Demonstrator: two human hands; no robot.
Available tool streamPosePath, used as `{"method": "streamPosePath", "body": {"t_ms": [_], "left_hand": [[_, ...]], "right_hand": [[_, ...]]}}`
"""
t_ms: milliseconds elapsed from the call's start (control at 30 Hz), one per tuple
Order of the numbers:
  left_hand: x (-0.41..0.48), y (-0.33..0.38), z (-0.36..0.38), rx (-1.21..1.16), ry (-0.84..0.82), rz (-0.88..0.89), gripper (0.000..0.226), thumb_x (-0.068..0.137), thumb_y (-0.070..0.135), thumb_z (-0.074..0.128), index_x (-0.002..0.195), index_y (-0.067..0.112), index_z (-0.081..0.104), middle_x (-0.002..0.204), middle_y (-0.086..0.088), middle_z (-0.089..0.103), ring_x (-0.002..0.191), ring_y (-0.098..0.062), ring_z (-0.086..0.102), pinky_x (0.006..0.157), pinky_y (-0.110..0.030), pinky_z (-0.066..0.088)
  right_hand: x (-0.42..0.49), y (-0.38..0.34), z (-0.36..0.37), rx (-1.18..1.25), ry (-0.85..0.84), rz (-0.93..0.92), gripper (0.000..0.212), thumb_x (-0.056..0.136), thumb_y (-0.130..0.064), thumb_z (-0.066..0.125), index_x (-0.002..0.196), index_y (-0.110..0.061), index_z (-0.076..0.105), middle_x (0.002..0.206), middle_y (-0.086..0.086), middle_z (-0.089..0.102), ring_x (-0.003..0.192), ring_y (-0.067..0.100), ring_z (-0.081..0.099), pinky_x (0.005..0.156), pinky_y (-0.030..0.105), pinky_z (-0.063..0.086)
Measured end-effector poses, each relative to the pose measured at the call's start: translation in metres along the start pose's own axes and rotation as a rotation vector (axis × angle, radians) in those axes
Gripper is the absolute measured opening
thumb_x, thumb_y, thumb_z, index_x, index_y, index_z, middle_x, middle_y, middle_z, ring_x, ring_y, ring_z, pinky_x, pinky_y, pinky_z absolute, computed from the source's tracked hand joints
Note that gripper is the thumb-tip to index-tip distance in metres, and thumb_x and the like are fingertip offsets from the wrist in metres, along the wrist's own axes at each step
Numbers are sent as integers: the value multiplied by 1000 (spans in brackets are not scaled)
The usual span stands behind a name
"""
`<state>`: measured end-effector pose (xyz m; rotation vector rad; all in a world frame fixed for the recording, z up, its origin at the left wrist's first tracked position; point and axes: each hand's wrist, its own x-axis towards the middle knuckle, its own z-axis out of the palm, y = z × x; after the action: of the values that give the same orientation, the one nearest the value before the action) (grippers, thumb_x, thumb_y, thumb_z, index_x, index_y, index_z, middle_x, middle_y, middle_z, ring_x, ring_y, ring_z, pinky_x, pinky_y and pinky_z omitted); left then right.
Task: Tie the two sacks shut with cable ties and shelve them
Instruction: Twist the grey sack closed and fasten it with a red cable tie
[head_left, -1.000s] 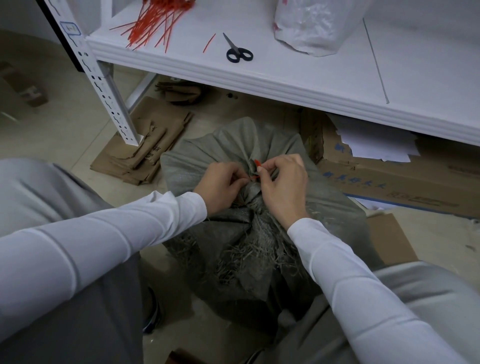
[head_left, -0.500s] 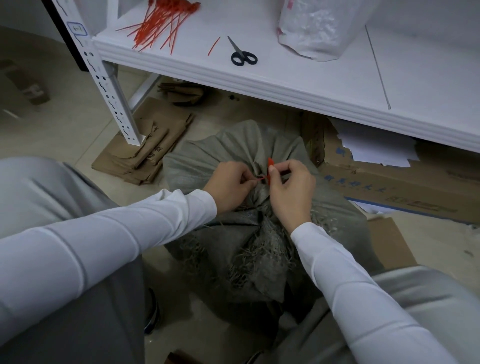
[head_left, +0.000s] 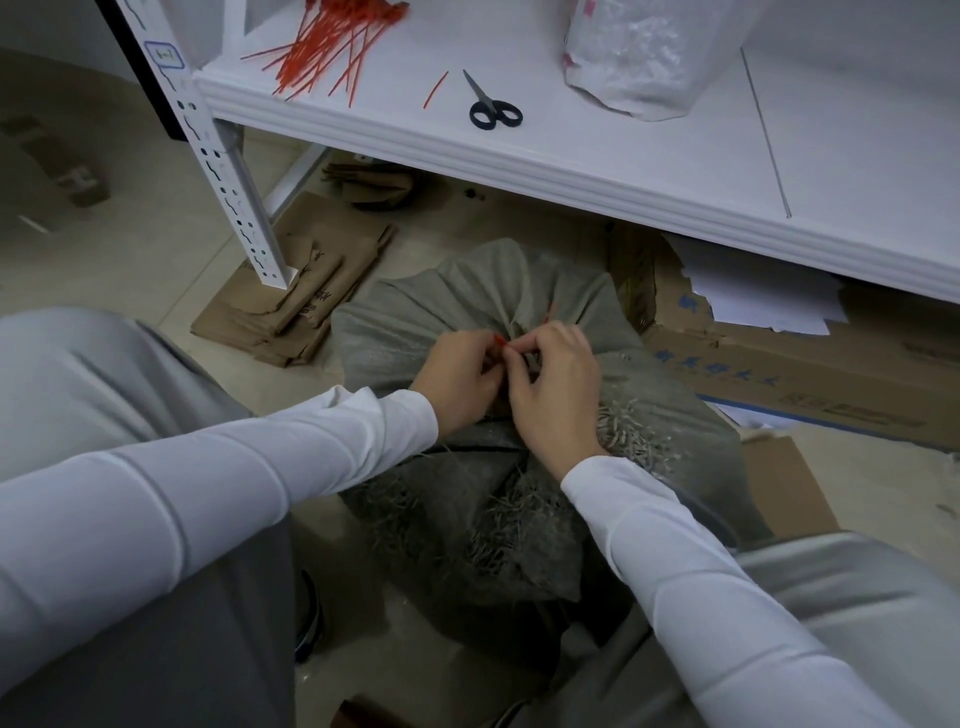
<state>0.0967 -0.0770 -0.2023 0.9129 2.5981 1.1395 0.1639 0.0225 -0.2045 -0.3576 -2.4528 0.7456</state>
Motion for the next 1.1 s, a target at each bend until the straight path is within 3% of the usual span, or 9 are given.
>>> {"method": "streamPosePath", "body": {"t_ms": [133, 200, 333, 433, 500, 600, 667, 767, 1100], "left_hand": [[5, 0, 1, -53, -7, -40, 12, 85, 9, 62, 84, 2, 71, 79, -9, 70, 79, -20, 64, 64, -25, 39], [7, 1, 1, -86, -7, -43, 10, 84, 12, 66, 86, 5, 73, 83, -7, 72, 80, -17, 65, 70, -24, 44], [6, 0, 2, -71, -25, -43, 11, 84, 14, 68, 87, 5, 72, 87, -8, 73, 82, -16, 64, 76, -24, 47], [4, 2, 1, -70, -24, -11, 10, 85, 17, 68, 87, 8, 71, 84, -4, 72, 75, -9, 59, 64, -8, 39], [2, 4, -1, -87, -28, 3, 16, 85, 27, 70, 85, 11, 70, 76, 3, 68, 67, -3, 57, 60, -3, 38], [1, 7, -3, -59, -22, 28, 24, 87, 36, 65, 73, 16, 62, 59, 14, 53, 54, 3, 48, 53, -7, 34], [1, 5, -2, -18, -9, 30, 36, 91, 36, 60, 66, 10, 57, 54, 6, 51, 52, -6, 47, 51, -16, 30], [3, 3, -1, 17, -3, 13, 43, 94, 35, 55, 69, 0, 60, 61, -10, 58, 62, -27, 55, 57, -31, 31], [9, 1, 0, 11, -16, -42, 19, 93, 26, 57, 95, 9, 65, 91, -10, 70, 87, -25, 62, 75, -30, 44]], "right_hand": [[11, 6, -10, 244, -45, 153, 11, 84, -14, 70, 73, -14, 68, 90, -1, 63, 91, 14, 59, 80, 23, 42], [15, 9, -14, 379, -22, 354, 5, 86, -18, 70, 83, -14, 68, 95, 0, 64, 87, 8, 60, 81, 21, 47], [19, 20, -16, 688, 31, 795, 30, 85, -23, 71, 108, -6, 62, 99, 7, 66, 88, 14, 65, 85, 33, 56], [21, 17, -20, 823, -91, 787, 7, 89, -8, 66, 91, -3, 70, 80, 12, 70, 71, 15, 67, 72, 27, 56], [22, 13, -23, 840, -87, 774, 3, 88, -4, 67, 88, -2, 69, 74, 9, 70, 62, 11, 66, 65, 23, 55], [25, 12, -23, 910, -69, 846, 8, 84, -3, 71, 91, -5, 67, 71, 8, 69, 56, 10, 63, 59, 22, 53], [25, 13, -23, 900, -115, 855, 3, 85, -3, 71, 87, -5, 70, 65, 5, 67, 54, 9, 59, 58, 21, 52], [25, 12, -22, 891, -134, 843, 10, 87, -3, 68, 77, -3, 69, 60, 3, 64, 49, 6, 57, 54, 17, 48], [21, 14, -6, 956, -58, 924, 25, 93, 1, 57, 68, -2, 59, 55, 6, 63, 45, 7, 58, 51, 18, 48]]}}
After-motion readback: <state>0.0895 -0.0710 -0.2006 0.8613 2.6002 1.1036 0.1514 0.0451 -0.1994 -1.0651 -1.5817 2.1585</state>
